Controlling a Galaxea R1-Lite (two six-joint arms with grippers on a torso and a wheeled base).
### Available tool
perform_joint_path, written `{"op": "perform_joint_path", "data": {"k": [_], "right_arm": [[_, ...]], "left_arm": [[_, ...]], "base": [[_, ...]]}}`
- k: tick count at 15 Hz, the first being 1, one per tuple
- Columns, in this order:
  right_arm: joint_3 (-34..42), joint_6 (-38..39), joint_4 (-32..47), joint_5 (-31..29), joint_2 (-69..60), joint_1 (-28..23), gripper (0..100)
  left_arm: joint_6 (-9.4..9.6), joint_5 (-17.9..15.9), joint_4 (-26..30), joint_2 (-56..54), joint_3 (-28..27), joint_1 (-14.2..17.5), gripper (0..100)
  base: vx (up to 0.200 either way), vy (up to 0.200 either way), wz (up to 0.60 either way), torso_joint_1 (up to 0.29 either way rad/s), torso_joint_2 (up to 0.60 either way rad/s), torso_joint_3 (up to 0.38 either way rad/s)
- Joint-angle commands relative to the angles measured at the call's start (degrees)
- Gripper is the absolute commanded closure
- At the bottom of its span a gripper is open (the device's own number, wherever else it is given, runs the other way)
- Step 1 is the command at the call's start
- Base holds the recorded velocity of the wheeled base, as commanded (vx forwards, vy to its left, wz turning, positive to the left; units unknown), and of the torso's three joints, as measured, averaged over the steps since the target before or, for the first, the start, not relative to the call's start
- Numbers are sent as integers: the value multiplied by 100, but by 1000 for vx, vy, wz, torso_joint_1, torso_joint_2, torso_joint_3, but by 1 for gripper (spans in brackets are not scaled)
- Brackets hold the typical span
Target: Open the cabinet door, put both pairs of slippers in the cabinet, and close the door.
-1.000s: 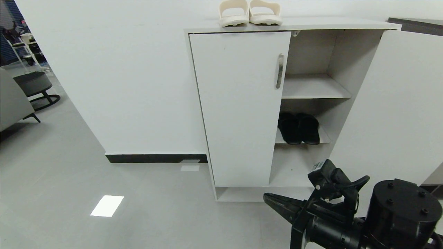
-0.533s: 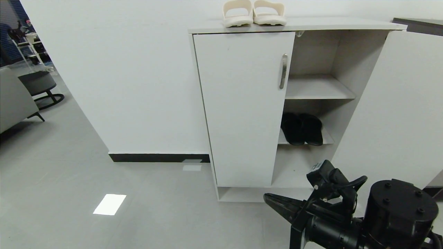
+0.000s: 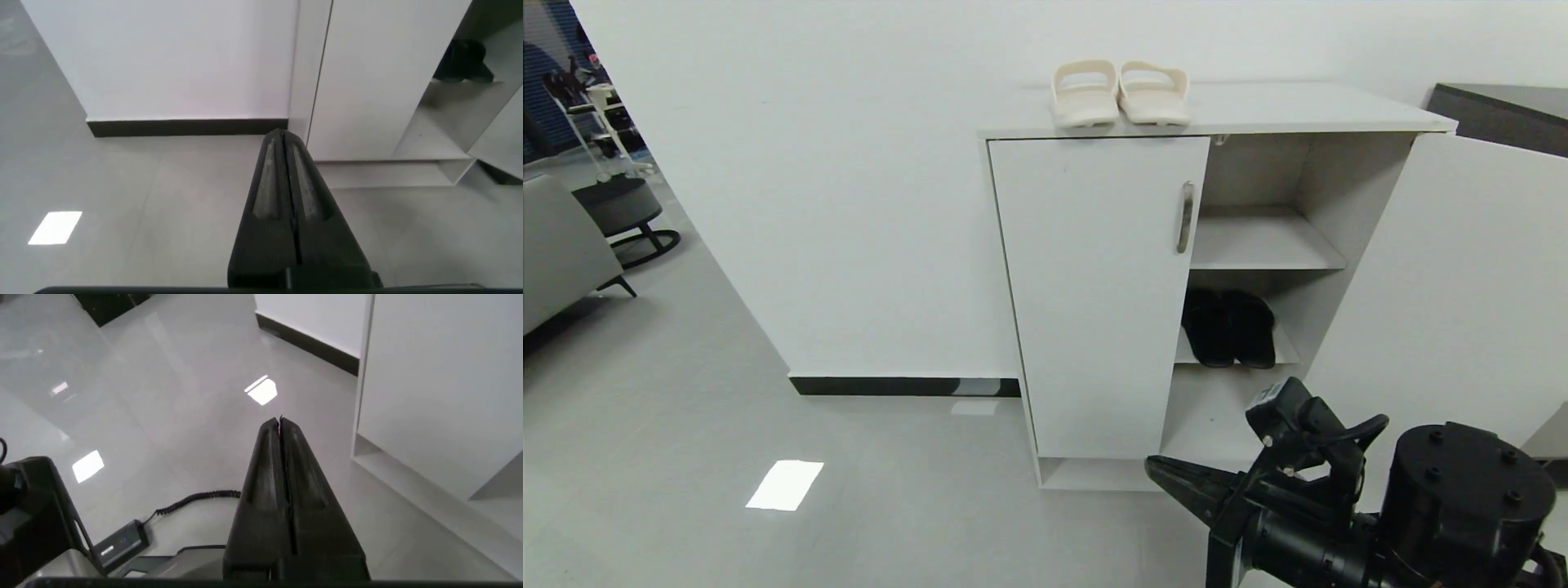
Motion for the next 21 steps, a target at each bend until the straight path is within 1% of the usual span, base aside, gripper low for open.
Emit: {"op": "perform_joint_path", "data": {"k": [1,12,21], "right_arm": [[-4,1,0,-4,5,-2,100],[-4,1,26,5,23,-2,100],[-110,19,97,5,216,-28,100]], "left_arm": [[-2,-1,1,7,0,2,100],[-2,-1,1,7,0,2,100],[33,-1,1,7,0,2,100]], "base": [[0,0,0,168,-471,-286],[0,0,0,199,-481,-282],[0,0,0,246,-536,-290]]}}
